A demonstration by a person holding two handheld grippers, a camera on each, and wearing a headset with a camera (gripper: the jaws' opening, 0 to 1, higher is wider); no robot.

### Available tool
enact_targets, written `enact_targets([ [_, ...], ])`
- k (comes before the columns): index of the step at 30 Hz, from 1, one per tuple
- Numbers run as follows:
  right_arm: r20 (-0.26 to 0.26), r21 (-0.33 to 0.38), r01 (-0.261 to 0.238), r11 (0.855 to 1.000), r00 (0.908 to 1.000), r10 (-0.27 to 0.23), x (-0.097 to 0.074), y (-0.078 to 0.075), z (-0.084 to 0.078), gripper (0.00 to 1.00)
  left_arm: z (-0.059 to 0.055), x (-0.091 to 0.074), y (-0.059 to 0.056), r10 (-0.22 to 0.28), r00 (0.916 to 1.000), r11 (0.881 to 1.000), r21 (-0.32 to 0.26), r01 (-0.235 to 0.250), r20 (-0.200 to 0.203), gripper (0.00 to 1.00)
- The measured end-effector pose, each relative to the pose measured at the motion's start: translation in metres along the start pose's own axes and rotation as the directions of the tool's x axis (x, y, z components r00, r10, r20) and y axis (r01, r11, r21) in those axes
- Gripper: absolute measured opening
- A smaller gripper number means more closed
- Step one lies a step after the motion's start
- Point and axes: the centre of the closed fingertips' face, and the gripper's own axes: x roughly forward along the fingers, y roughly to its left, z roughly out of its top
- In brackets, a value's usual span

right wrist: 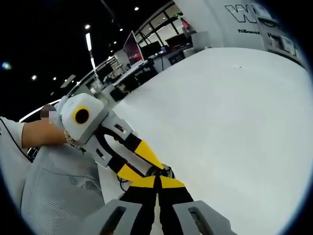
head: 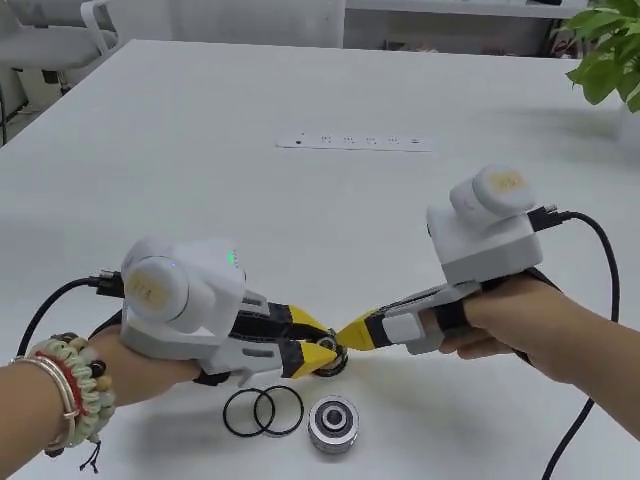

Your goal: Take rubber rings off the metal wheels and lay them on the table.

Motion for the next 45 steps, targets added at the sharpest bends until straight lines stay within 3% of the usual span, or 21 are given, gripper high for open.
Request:
enact_targets([
  [7, 0.006, -0.006, -0.021, 1.0, 0.9998, 0.021, 0.0, 0.005, 0.002, 0.0, 0.0, 0.0, 0.0, -0.001, 1.0, 1.0, 0.001, 0.001, 0.001, 0.08],
  [10, 0.019, -0.016, -0.01, 1.0, 0.9998, 0.011, -0.001, 0.005, 0.006, 0.0, 0.0, 0.0, 0.0, 0.0, 1.0, 1.0, 0.0, 0.0, 0.001, 0.08],
  [12, -0.022, -0.072, 0.057, 0.996, 0.9981, -0.058, -0.002, -0.005, 0.0, 0.0, 0.0, 0.0, 0.0, 0.0, 1.0, 1.0, -0.006, 0.0, 0.002, 0.08],
  [13, -0.029, -0.095, 0.063, 0.993, 0.9974, -0.066, -0.001, -0.005, -0.002, 0.0, 0.0, 0.0, 0.0, 0.0, 1.0, 1.0, -0.01, 0.0, 0.003, 0.08],
  [17, -0.03, -0.07, 0.047, 0.996, 0.9983, -0.049, 0.001, -0.003, -0.004, 0.0, 0.001, 0.0, 0.0, 0.002, 1.0, 1.0, -0.014, -0.002, 0.002, 0.08],
  [20, -0.035, -0.082, 0.057, 0.995, 0.9976, -0.06, 0.001, -0.005, -0.004, 0.0, 0.001, 0.0, 0.0, -0.002, 0.9999, 1.0, -0.022, 0.002, -0.011, 0.08],
  [24, -0.032, -0.075, 0.057, 0.996, 0.9978, -0.059, 0.001, -0.004, -0.004, 0.0, 0.001, -0.001, 0.0, -0.029, 0.9971, 0.999, -0.03, 0.027, -0.071, 0.08],
  [29, -0.021, -0.07, 0.056, 0.996, 0.9981, -0.058, 0.0, -0.003, -0.002, 0.0, 0.013, -0.01, -0.001, -0.056, 0.9974, 0.998, -0.021, 0.055, -0.046, 0.16],
  [33, -0.017, -0.064, 0.054, 0.996, 0.9983, -0.055, -0.001, -0.003, -0.001, 0.0, 0.027, -0.019, 0.001, -0.059, 0.9982, 0.997, -0.05, 0.058, -0.009, 0.3],
  [38, -0.016, -0.067, 0.052, 0.996, 0.9985, -0.053, -0.001, -0.001, -0.001, 0.0, 0.032, -0.032, -0.004, -0.069, 0.9971, 0.998, -0.002, 0.069, -0.032, 0.39],
  [45, -0.008, -0.079, 0.043, 0.996, 0.999, -0.044, -0.001, 0.002, 0.002, 0.0, 0.038, -0.051, -0.011, -0.077, 0.9958, 0.997, 0.013, 0.078, -0.049, 0.51],
])
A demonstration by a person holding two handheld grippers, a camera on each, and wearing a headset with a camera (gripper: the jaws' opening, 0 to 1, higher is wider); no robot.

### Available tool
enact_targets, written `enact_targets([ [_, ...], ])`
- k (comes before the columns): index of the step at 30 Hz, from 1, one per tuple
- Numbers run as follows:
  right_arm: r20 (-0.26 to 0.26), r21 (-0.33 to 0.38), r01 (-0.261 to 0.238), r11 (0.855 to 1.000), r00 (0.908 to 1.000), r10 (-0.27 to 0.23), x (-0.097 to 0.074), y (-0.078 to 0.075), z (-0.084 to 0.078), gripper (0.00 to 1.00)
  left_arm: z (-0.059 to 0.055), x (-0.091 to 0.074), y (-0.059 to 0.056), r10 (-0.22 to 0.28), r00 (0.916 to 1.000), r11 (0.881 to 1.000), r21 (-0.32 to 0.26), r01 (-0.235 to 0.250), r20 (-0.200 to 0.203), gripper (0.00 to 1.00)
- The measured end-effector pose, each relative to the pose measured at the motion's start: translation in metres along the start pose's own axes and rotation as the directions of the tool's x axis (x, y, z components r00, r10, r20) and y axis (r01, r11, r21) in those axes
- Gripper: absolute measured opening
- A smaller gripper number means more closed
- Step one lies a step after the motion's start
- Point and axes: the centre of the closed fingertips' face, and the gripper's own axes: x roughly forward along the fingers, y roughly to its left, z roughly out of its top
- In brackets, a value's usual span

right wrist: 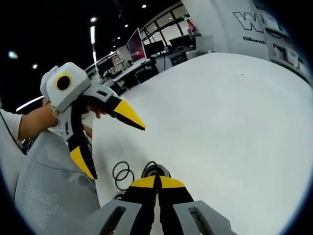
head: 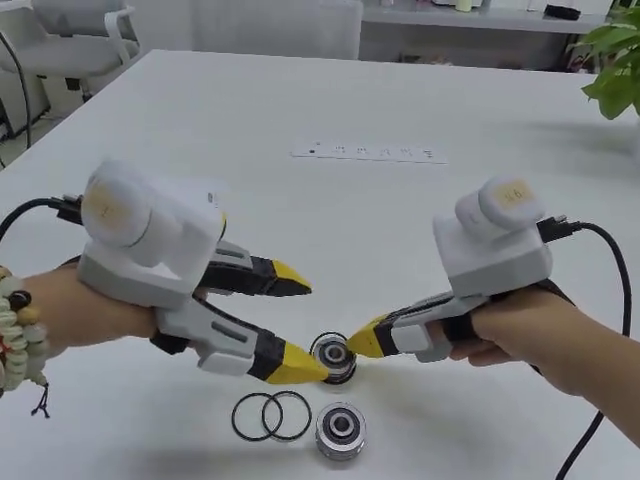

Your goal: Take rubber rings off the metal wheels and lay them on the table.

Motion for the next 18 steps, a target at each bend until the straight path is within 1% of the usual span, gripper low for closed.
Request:
enact_targets([
  [3, 0.002, -0.003, -0.003, 1.0, 1.0, 0.004, 0.0, 0.0, 0.0, 0.0, 0.002, -0.008, -0.005, 0.002, 1.0, 1.0, 0.004, -0.002, 0.002, 0.54],
  [8, 0.004, -0.002, -0.008, 1.0, 1.0, 0.008, 0.0, 0.0, 0.002, 0.0, 0.006, -0.025, -0.012, 0.02, 0.9997, 1.0, -0.01, -0.019, 0.011, 0.62],
  [10, 0.007, -0.004, -0.01, 1.0, 0.9999, 0.01, -0.001, 0.0, 0.003, 0.0, 0.007, -0.031, -0.015, 0.031, 0.9995, 1.0, 0.0, -0.031, 0.011, 0.64],
  [12, 0.01, -0.004, -0.011, 1.0, 0.9999, 0.011, -0.001, 0.0, 0.004, 0.0, 0.008, -0.039, -0.016, 0.048, 0.9986, 0.999, -0.002, -0.048, 0.023, 0.65],
  [16, 0.021, -0.001, -0.019, 1.0, 0.9996, 0.019, -0.002, 0.003, 0.008, 0.0, 0.003, -0.053, -0.019, 0.08, 0.9963, 0.996, -0.027, -0.079, 0.03, 0.66],
  [18, 0.028, -0.005, -0.023, 1.0, 0.9993, 0.023, -0.002, 0.005, 0.011, 0.0, -0.001, -0.059, -0.021, 0.099, 0.995, 0.995, -0.028, -0.098, 0.018, 0.67],
])
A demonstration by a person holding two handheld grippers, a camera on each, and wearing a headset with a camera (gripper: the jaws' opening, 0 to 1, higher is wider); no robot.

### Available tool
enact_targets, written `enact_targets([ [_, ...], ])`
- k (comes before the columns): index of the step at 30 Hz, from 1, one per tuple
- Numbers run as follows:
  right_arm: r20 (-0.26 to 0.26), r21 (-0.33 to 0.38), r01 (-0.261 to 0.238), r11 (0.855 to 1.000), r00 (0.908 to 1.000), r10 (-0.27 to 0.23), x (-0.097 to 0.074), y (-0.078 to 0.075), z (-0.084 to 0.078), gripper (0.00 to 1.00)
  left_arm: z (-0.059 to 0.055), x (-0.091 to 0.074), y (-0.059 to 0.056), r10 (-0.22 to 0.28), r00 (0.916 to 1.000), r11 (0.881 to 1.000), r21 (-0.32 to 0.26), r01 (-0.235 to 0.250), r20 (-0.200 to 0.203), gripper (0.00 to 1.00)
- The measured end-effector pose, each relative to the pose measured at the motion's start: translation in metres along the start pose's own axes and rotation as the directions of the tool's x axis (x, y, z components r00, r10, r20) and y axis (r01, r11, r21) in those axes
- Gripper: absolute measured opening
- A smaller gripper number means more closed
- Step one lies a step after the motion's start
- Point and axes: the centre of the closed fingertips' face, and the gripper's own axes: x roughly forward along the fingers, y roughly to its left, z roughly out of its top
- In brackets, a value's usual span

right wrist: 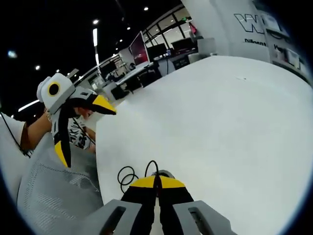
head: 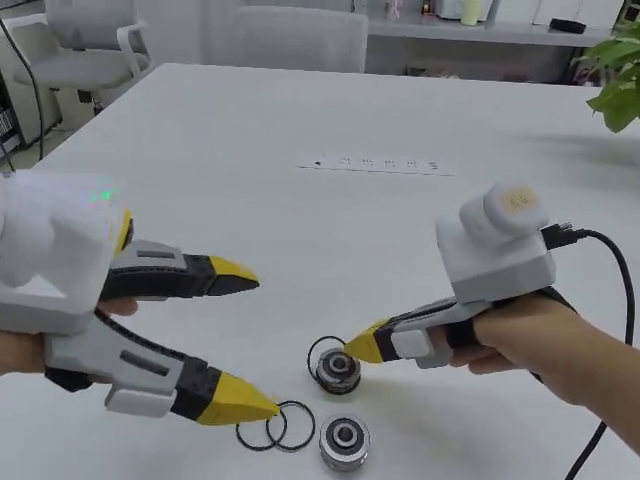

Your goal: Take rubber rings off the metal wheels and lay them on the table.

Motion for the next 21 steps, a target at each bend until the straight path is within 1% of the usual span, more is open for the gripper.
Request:
enact_targets([
  [3, 0.003, -0.011, -0.014, 1.0, 0.9999, 0.014, 0.001, 0.007, 0.003, 0.0, -0.005, -0.01, -0.005, 0.01, 0.9999, 1.0, -0.002, -0.01, -0.003, 0.68],
  [7, -0.001, -0.036, -0.026, 0.999, 0.9997, 0.026, 0.003, 0.014, 0.005, 0.0, -0.016, -0.022, -0.008, 0.05, 0.9987, 0.998, -0.034, -0.051, -0.009, 0.69],
  [11, -0.005, -0.047, -0.045, 0.998, 0.999, 0.045, 0.007, 0.02, 0.006, 0.0, -0.03, -0.03, -0.013, 0.078, 0.9961, 0.996, -0.047, -0.08, -0.042, 0.71],
  [13, -0.011, -0.058, -0.054, 0.997, 0.9985, 0.053, 0.009, 0.024, 0.005, 0.0, -0.035, -0.032, -0.017, 0.086, 0.9951, 0.994, -0.061, -0.089, -0.049, 0.72],
  [16, -0.022, -0.072, -0.066, 0.995, 0.9977, 0.064, 0.011, 0.03, 0.003, 0.0, -0.04, -0.034, -0.023, 0.093, 0.9942, 0.992, -0.086, -0.098, -0.053, 0.73],
  [19, -0.037, -0.091, -0.076, 0.993, 0.9966, 0.073, 0.016, 0.034, 0.0, 0.0, -0.044, -0.035, -0.027, 0.104, 0.9925, 0.99, -0.09, -0.11, -0.063, 0.73],
  [21, -0.048, -0.095, -0.087, 0.992, 0.9954, 0.083, 0.018, 0.038, -0.002, 0.0, -0.044, -0.037, -0.029, 0.116, 0.9918, 0.988, -0.1, -0.121, -0.055, 0.74],
])
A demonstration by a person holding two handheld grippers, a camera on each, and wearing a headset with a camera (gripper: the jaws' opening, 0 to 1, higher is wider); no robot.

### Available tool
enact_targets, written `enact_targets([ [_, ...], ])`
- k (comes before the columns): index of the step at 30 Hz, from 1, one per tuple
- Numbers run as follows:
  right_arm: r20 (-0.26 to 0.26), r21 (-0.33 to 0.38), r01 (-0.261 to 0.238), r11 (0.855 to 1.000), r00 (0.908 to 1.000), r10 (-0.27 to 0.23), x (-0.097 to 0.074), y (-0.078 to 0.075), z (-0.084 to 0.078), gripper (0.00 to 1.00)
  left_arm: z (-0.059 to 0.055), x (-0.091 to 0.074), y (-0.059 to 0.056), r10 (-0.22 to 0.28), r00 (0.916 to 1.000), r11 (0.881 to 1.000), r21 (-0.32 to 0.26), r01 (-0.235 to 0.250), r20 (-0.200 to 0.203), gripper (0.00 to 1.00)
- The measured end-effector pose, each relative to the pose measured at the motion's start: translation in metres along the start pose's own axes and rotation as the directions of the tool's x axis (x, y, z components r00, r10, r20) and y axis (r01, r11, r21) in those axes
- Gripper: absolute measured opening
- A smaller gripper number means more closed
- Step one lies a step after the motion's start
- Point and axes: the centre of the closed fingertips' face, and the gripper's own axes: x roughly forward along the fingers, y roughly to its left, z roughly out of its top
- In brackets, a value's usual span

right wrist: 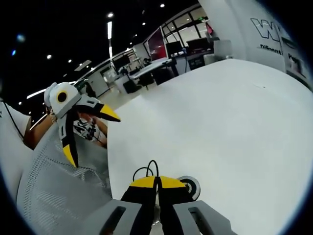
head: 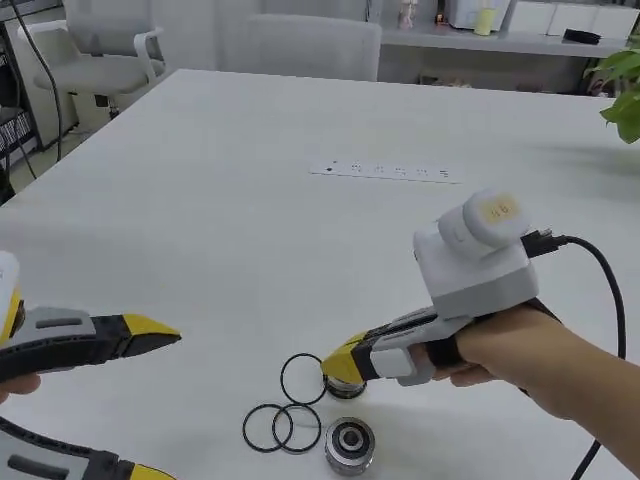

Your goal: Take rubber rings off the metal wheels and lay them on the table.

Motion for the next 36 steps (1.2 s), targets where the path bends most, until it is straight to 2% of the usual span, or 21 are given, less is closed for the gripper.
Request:
enact_targets([
  [3, -0.016, -0.011, -0.015, 1.0, 0.9998, 0.015, 0.004, 0.005, -0.003, 0.0, 0.001, -0.002, -0.003, 0.013, 0.9997, 1.0, -0.026, -0.012, 0.022, 0.74],
  [8, -0.036, -0.028, -0.034, 0.999, 0.9988, 0.033, 0.009, 0.011, -0.007, 0.0, 0.001, -0.001, -0.005, 0.023, 0.9993, 0.999, -0.043, -0.021, 0.031, 0.74],
  [13, -0.068, -0.037, -0.047, 0.998, 0.9967, 0.044, 0.015, 0.014, -0.016, 0.0, -0.003, 0.0, -0.004, 0.032, 0.9994, 0.998, -0.049, -0.031, 0.014, 0.73],
  [18, -0.092, -0.052, -0.037, 0.998, 0.9953, 0.032, 0.019, 0.01, -0.023, 0.0, -0.003, -0.002, -0.003, 0.042, 0.9989, 0.997, -0.059, -0.041, 0.018, 0.72],
  [22, -0.101, -0.078, -0.007, 0.997, 0.9948, -0.001, 0.019, 0.005, -0.026, 0.0, -0.005, -0.001, -0.002, 0.044, 0.999, 0.997, -0.06, -0.044, 0.005, 0.72],
  [36, -0.07, -0.1, 0.028, 0.995, 0.9969, -0.035, 0.015, -0.003, -0.019, 0.02, -0.006, -0.001, -0.002, 0.046, 0.9989, 0.996, -0.071, -0.046, 0.004, 0.7],
])
